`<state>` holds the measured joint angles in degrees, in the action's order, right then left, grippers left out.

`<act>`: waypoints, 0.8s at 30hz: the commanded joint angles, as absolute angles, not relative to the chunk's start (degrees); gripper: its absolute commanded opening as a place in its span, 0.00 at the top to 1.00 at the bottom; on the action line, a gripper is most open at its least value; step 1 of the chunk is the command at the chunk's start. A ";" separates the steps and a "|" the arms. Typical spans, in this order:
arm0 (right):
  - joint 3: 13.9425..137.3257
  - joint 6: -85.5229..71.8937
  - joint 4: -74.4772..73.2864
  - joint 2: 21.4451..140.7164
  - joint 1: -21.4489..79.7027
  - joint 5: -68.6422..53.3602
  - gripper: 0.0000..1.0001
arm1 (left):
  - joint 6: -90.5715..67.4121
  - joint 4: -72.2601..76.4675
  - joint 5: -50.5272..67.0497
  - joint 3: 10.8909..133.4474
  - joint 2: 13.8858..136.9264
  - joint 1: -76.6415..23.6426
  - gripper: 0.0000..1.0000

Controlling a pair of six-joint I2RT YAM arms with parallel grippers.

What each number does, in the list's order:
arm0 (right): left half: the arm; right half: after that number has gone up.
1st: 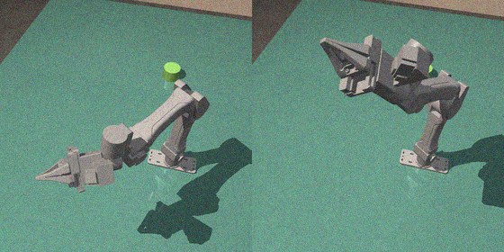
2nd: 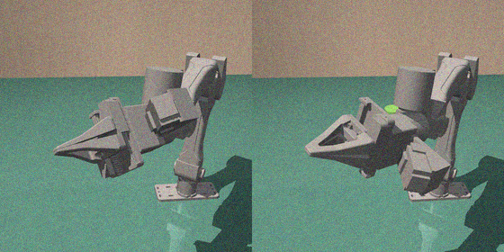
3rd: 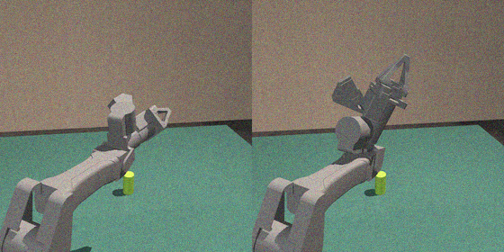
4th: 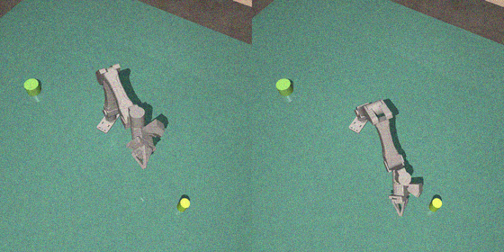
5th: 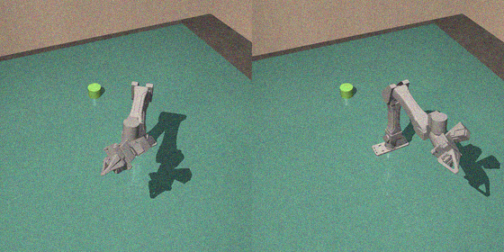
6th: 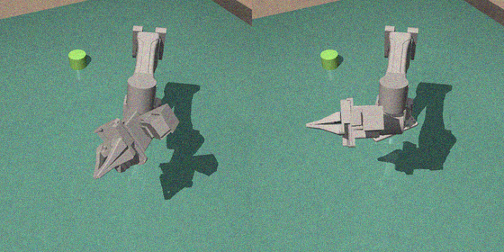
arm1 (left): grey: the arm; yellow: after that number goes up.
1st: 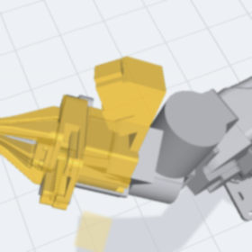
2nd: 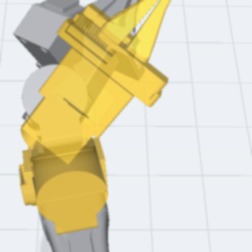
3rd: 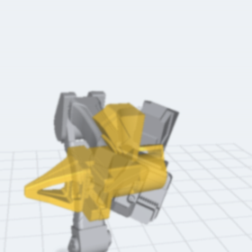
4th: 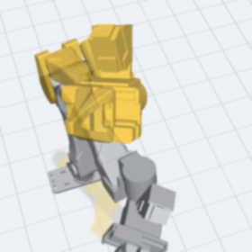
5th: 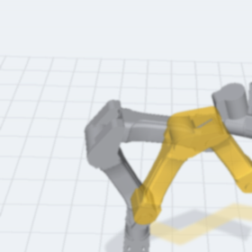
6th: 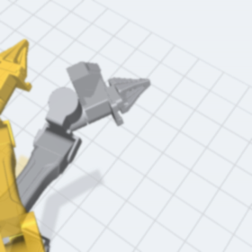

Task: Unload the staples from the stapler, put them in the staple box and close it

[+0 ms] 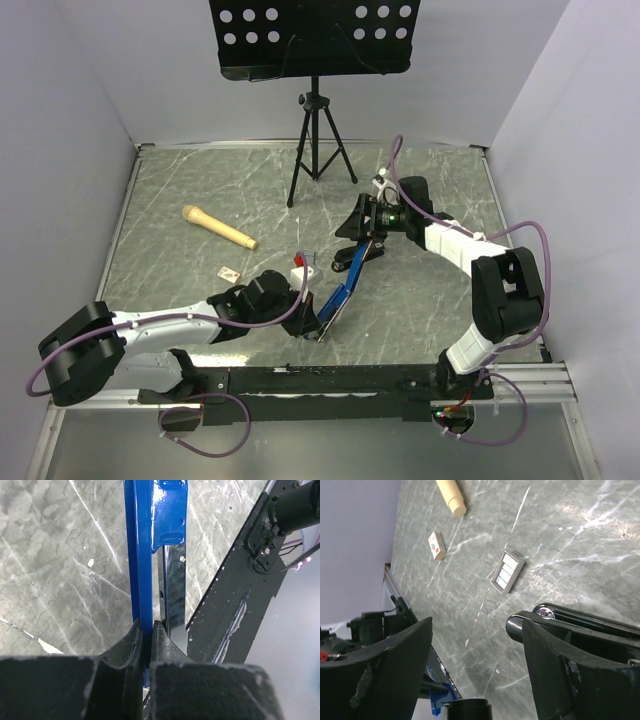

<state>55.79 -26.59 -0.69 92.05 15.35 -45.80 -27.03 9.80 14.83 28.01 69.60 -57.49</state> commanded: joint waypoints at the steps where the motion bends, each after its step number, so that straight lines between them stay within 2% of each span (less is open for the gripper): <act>1: 57.13 -30.67 0.26 91.15 15.73 -40.87 0.16 | -25.13 15.56 11.62 31.99 68.11 -58.36 0.99; 4: 56.87 -33.04 -2.63 90.18 15.64 -37.20 0.09 | -25.93 13.89 8.54 32.78 67.85 -58.36 0.99; 7: 56.43 -34.63 -3.60 88.60 15.73 -34.73 0.08 | -26.19 12.48 6.69 33.49 67.85 -58.36 0.99; 17: 55.28 -35.60 -5.53 82.00 16.52 -31.03 0.09 | -26.54 8.18 2.03 35.68 70.66 -58.36 0.99; 24: 56.16 -35.42 -5.10 85.86 20.03 -29.36 0.12 | -25.67 2.64 -2.00 39.81 73.74 -58.53 0.99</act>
